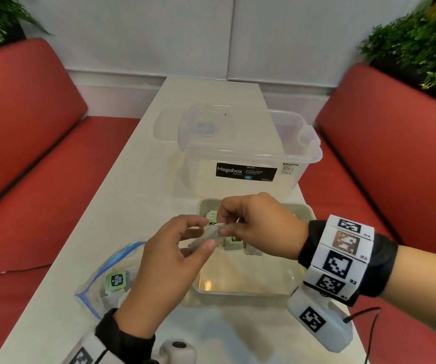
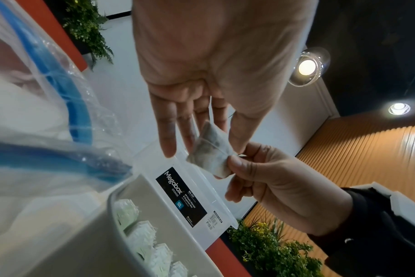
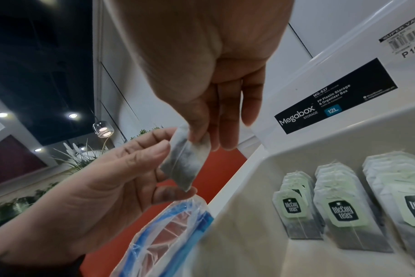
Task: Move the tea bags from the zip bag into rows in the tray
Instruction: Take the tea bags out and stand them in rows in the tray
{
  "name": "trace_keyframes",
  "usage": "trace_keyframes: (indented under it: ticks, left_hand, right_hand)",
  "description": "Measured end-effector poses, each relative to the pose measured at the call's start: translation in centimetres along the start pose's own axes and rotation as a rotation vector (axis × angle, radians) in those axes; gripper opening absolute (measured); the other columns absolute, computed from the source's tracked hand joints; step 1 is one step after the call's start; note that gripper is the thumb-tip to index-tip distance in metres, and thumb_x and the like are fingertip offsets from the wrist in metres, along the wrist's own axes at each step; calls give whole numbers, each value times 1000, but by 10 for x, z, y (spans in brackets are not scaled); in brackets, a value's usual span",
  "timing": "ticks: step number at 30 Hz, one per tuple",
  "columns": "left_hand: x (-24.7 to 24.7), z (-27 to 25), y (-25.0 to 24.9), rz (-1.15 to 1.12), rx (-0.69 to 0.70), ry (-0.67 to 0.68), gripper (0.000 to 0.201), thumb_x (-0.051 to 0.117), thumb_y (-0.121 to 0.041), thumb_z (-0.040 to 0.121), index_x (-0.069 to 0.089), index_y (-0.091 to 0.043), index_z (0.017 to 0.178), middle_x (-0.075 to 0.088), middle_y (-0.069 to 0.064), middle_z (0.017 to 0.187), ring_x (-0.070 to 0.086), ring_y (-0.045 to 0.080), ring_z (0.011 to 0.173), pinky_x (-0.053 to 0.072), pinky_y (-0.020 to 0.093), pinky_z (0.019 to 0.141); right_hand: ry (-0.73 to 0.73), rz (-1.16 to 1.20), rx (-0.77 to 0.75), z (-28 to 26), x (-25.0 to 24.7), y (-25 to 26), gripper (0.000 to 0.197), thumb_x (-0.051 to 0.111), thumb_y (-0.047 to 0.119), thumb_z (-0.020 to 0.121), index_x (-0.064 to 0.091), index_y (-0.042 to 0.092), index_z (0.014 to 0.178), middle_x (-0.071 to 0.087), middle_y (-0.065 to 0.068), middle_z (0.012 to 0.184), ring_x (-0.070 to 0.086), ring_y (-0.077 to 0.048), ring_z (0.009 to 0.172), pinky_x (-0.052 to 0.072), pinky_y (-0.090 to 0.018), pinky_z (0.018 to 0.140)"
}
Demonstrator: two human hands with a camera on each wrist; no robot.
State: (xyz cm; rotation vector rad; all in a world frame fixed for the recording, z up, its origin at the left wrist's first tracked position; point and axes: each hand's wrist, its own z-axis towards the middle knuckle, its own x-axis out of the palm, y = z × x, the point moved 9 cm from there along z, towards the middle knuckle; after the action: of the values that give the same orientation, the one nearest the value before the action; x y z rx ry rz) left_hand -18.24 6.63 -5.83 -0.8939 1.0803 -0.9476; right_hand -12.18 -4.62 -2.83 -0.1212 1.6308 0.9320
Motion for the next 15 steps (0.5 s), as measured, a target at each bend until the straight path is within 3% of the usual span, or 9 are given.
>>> trace_keyframes:
  ticks: [6,10,13,15]
  left_hand:
    - [-2,0,4,54,-8,-35,29,68,-9,80,62,-33,96,66,-17,84,60,-6,87,48,8,66]
    - [0,2,9,22,-44,-19,31,69,-14,80,59,-36,99,64,-19,87,62,-1,86,52,21,73]
    - [3,4,14,-51,-78,10,30,64,-10,84,58,-33,102,65,-11,85,64,6,77,51,20,71]
    - [5,5,18,-209,-136,31,29,59,-6,86,56,-29,104,68,-4,87,66,9,79,52,23,72]
  right_hand:
    - [10,-4,-15,-4,-1,5,8,69,24,83,66,21,90,63,11,76,56,-10,67,49,-31,72]
    - [6,-7,-23,-3,-1,7,10,69,25,83,65,24,92,60,15,75,53,-4,61,50,-32,72]
    - [-14,51,-52,-2,-4,10,17,65,22,86,63,24,103,66,9,77,51,2,56,51,-33,72]
    - [-13,93,-93,-1,-9,13,23,60,15,90,64,25,109,64,11,77,53,4,58,51,-31,73]
